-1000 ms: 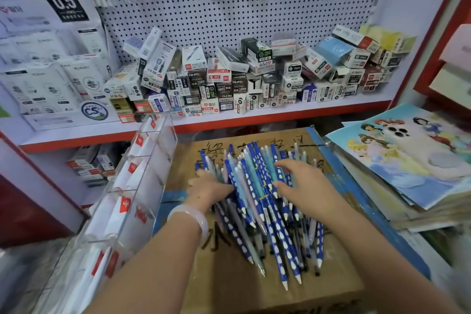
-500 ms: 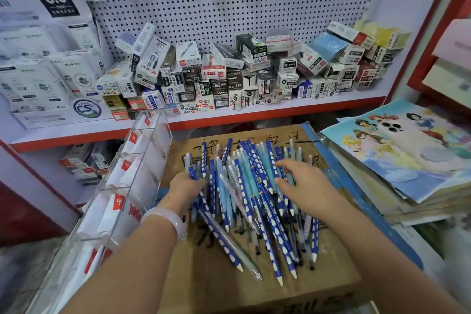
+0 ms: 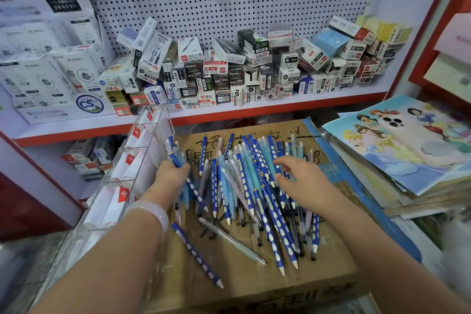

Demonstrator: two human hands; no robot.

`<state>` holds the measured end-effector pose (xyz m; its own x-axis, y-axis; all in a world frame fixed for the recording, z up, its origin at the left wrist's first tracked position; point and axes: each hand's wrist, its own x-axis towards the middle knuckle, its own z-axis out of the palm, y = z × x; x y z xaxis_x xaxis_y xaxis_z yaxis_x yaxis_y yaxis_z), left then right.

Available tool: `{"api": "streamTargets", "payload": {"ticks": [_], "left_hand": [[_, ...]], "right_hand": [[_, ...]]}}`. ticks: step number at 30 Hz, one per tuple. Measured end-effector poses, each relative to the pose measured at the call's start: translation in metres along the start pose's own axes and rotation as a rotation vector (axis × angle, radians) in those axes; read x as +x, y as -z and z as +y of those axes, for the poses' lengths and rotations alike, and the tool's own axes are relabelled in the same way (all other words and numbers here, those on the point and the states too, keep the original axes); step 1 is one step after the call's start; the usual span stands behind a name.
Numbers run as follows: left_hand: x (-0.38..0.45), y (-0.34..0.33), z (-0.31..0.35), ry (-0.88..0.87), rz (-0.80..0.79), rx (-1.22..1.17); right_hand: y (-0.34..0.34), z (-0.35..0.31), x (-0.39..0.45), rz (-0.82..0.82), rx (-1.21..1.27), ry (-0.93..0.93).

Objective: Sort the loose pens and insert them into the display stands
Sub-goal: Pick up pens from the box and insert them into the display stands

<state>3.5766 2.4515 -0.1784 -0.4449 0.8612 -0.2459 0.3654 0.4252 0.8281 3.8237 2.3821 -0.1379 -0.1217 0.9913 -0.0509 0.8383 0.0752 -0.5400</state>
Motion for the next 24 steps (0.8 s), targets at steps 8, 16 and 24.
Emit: {"api": "streamTargets", "payload": {"ticks": [8, 16, 24], "left_hand": [[-0.004, 0.009, 0.038, -0.226, 0.111, -0.088], [-0.025, 0.011, 0.049, -0.299, 0.186, -0.140], [-0.086, -0.004, 0.057, -0.350, -0.073, -0.294]], "right_hand": [[-0.002, -0.005, 0.001, 0.030, 0.034, 0.012], [-0.015, -0.034, -0.012, 0.076, 0.072, 0.161], [-0.008, -0.053, -0.024, 0.178, 0.154, 0.197]]}}
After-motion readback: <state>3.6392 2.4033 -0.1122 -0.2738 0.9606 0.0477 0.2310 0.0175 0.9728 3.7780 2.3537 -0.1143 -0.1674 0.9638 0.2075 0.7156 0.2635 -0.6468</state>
